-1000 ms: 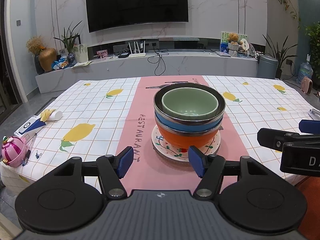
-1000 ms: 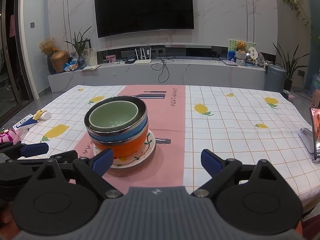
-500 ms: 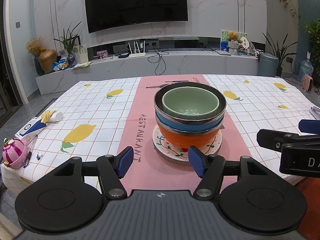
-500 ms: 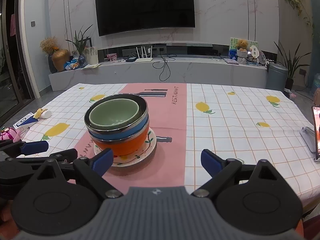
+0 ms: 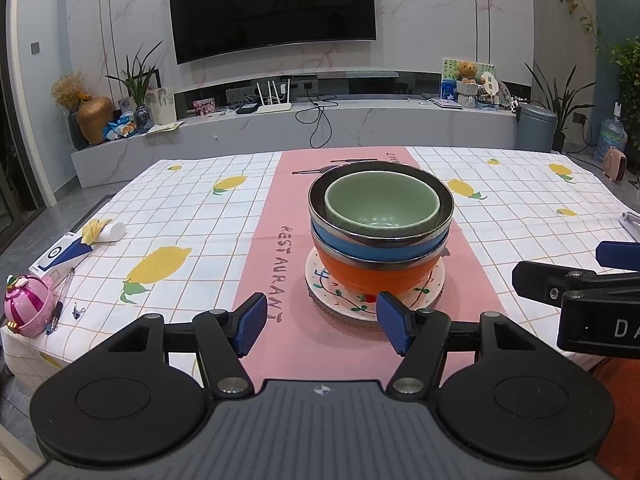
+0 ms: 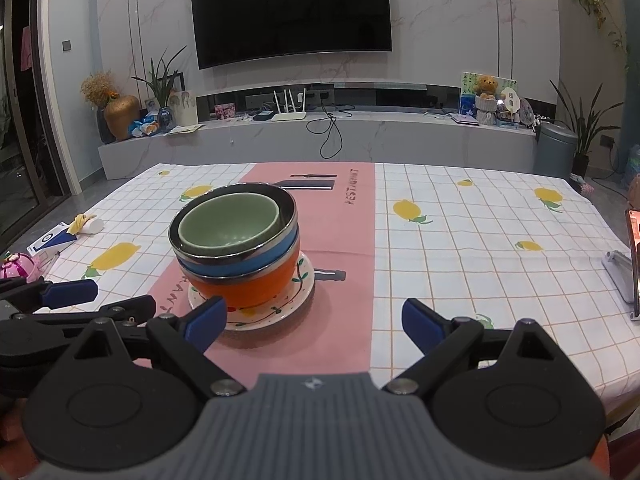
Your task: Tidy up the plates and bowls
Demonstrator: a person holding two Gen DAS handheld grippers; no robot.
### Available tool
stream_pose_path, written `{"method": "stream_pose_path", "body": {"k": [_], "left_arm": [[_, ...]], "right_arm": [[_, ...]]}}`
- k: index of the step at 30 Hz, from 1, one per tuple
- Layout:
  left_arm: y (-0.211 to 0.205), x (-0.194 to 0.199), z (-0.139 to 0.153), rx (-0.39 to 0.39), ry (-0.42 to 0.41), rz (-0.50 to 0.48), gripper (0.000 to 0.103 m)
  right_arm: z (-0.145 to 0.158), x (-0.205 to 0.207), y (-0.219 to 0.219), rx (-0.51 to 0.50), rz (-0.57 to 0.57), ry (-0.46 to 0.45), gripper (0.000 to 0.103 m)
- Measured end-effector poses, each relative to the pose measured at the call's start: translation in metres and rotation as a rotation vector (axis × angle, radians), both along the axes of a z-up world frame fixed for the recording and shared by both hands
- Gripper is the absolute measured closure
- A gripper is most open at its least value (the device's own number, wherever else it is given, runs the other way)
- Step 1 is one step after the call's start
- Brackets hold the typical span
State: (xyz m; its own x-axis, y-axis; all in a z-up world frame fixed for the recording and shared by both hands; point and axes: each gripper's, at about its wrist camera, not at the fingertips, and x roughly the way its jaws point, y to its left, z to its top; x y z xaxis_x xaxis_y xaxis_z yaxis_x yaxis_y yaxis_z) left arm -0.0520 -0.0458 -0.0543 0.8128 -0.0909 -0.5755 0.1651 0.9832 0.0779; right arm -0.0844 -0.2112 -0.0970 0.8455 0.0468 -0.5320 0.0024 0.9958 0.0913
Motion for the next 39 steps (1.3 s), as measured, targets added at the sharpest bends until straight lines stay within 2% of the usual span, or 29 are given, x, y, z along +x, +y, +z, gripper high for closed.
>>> {"method": "stream_pose_path", "body": {"k": [39], "left_arm": [[0.001, 0.008, -0.008, -0.002, 0.052, -0.001, 0.029]], "right_arm": [[-0.015, 0.011, -0.004, 0.033, -0.011, 0.058, 0.01]]}}
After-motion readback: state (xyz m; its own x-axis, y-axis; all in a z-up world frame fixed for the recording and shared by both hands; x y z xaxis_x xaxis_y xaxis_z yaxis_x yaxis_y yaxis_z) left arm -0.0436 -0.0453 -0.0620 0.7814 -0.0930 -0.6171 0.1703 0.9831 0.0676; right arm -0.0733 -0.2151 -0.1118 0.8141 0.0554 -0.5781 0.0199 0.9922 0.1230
